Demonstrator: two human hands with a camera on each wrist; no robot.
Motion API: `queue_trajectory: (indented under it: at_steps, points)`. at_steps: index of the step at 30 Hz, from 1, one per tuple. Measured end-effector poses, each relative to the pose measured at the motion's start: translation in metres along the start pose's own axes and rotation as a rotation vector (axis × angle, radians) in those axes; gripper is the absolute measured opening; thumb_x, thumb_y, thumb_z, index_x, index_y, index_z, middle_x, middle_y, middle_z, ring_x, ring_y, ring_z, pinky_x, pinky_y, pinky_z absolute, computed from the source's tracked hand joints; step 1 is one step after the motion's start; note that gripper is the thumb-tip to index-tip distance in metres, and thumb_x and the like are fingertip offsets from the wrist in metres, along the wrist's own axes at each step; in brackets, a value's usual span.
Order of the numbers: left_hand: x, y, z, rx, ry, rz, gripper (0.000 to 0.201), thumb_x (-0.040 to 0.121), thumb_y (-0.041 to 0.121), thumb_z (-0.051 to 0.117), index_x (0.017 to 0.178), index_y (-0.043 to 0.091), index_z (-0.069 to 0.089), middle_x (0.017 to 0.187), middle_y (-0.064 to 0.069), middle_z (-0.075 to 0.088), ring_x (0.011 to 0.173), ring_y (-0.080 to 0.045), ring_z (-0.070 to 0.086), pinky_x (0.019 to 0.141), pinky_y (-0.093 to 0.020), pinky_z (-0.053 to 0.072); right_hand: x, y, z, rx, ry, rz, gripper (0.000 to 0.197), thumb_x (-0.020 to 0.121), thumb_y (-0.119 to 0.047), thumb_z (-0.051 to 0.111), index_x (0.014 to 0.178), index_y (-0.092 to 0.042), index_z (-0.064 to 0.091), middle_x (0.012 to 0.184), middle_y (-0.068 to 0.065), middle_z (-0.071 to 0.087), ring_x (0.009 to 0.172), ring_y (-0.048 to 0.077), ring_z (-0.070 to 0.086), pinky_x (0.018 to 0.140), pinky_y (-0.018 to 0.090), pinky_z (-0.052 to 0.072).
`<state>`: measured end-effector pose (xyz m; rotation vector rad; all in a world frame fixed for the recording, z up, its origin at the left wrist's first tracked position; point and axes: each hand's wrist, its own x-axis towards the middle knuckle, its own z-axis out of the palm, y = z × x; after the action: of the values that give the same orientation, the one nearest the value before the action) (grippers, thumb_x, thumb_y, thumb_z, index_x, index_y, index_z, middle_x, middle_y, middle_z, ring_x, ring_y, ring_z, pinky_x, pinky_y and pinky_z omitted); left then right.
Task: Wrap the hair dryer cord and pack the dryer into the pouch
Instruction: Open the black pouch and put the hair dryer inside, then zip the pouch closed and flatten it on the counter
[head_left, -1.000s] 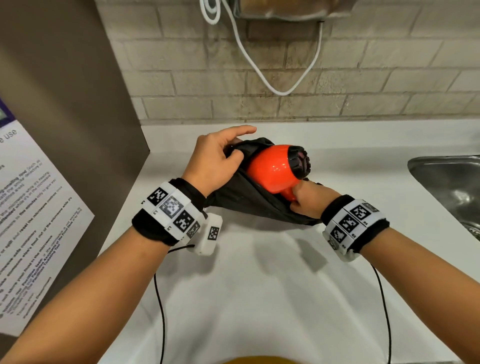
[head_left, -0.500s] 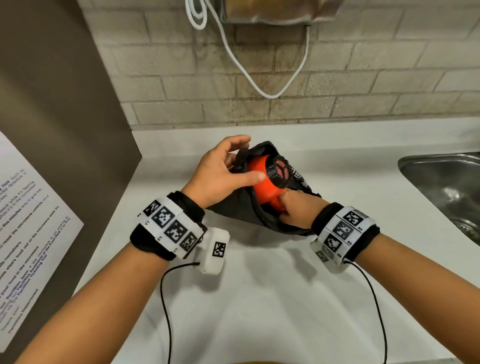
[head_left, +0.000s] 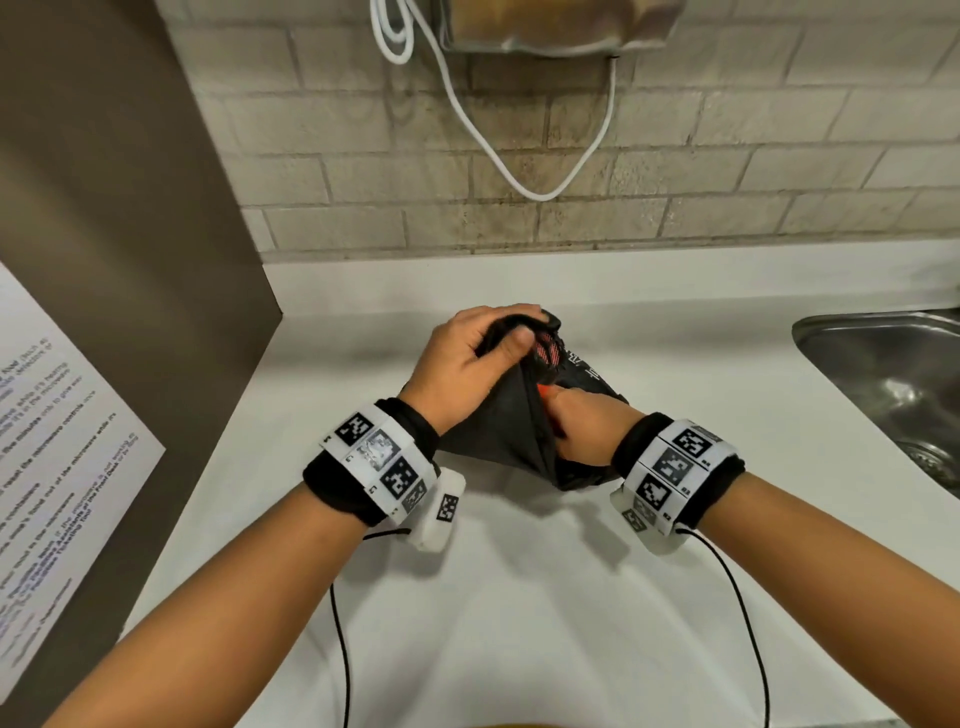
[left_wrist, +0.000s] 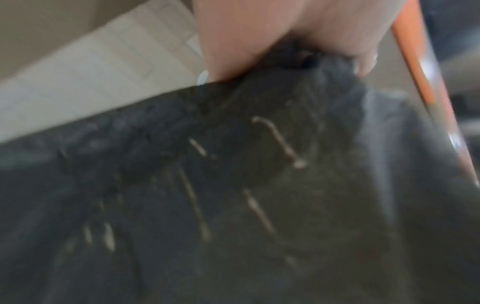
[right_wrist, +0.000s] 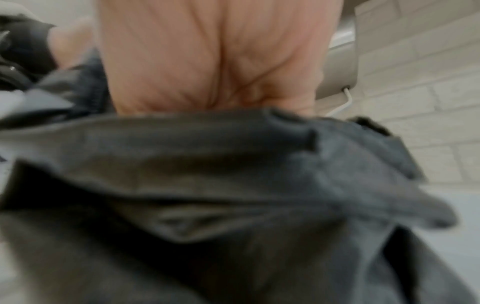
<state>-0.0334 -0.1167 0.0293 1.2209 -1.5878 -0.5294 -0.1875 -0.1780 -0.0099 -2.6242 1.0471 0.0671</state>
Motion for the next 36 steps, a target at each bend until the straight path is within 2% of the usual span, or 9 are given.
queue_trajectory:
  at_steps: [2,5,11,16,20,23,24,29,36]
  points:
    - [0.001,-0.004,-0.003,0.415,-0.171,0.122,0.076,0.06,0.065,0.063,0.128,0.039,0.039,0.133,0.008,0.05,0.125,-0.015,0.046,0.108,-0.037,0.034,-0.001,-0.001,0.001,0.028,0.013,-0.01,0.046,0.082,-0.019,0.055,0.123,-0.009,0.036,0.11,0.015,0.06,0.096,0.033,0.059,0.074,0.03,0.041]
    - [0.005,0.003,-0.008,0.707,-0.258,0.105,0.106,0.05,0.06,0.073,0.138,0.044,0.017,0.141,0.004,0.041,0.129,-0.019,0.039,0.109,-0.037,0.031,-0.003,-0.005,0.003,0.03,0.038,-0.014,0.048,0.083,-0.02,0.054,0.124,-0.009,0.032,0.105,0.014,0.061,0.091,0.032,0.06,0.07,0.028,0.039]
    - [0.011,0.008,-0.005,0.72,-0.177,0.023,0.098,0.052,0.037,0.077,0.137,0.039,0.027,0.132,0.005,0.048,0.116,-0.022,0.048,0.096,-0.03,0.037,-0.001,-0.005,0.005,0.008,0.118,-0.007,0.052,0.083,-0.03,0.054,0.129,-0.018,0.032,0.112,0.008,0.06,0.097,0.029,0.057,0.078,0.032,0.043]
    - [0.011,-0.001,-0.024,0.659,-0.078,-0.037,0.093,0.052,0.031,0.078,0.134,0.034,0.033,0.13,0.002,0.051,0.115,-0.025,0.048,0.097,-0.032,0.038,0.003,0.029,0.008,-0.385,0.08,0.193,0.073,0.068,-0.081,0.022,0.118,-0.037,0.055,0.145,0.003,0.025,0.132,0.033,0.021,0.103,0.052,0.023]
    - [0.01,-0.007,-0.043,0.62,0.017,-0.103,0.091,0.051,0.029,0.079,0.131,0.036,0.035,0.127,0.002,0.052,0.114,-0.025,0.049,0.097,-0.035,0.041,0.001,0.059,0.006,0.094,0.032,0.312,0.034,0.082,-0.049,0.057,0.105,-0.025,0.063,0.121,0.006,0.049,0.107,0.025,0.049,0.09,0.033,0.039]
    - [0.008,-0.014,-0.054,0.611,0.045,-0.15,0.092,0.051,0.03,0.079,0.13,0.039,0.034,0.129,0.003,0.05,0.116,-0.025,0.048,0.099,-0.04,0.042,0.0,0.063,-0.007,0.42,0.303,0.179,0.004,0.084,-0.014,0.062,0.081,-0.016,0.063,0.092,0.008,0.061,0.082,0.018,0.052,0.071,0.02,0.039]
    - [0.007,-0.017,-0.057,0.608,0.055,-0.161,0.091,0.051,0.031,0.079,0.13,0.039,0.034,0.129,0.003,0.05,0.117,-0.025,0.048,0.099,-0.042,0.042,0.0,0.063,-0.012,0.497,0.402,0.152,0.015,0.085,-0.01,0.059,0.073,-0.019,0.06,0.083,0.006,0.059,0.075,0.017,0.053,0.065,0.016,0.042]
    - [-0.008,-0.029,-0.068,0.558,0.094,-0.205,0.089,0.047,0.041,0.078,0.126,0.037,0.037,0.127,0.002,0.052,0.117,-0.023,0.05,0.1,-0.043,0.043,-0.007,0.055,-0.057,0.945,0.778,0.08,0.031,0.097,-0.009,0.035,0.069,-0.02,0.045,0.058,-0.002,0.054,0.048,0.001,0.056,0.048,0.019,0.051]
    - [-0.025,-0.025,-0.06,0.399,0.098,-0.189,0.092,0.041,0.051,0.071,0.126,0.031,0.042,0.126,0.003,0.055,0.116,-0.011,0.051,0.103,-0.03,0.041,-0.011,0.047,-0.078,1.048,0.839,0.102,0.027,0.099,-0.019,0.033,0.073,-0.021,0.038,0.069,0.003,0.048,0.057,0.009,0.058,0.048,0.023,0.053]
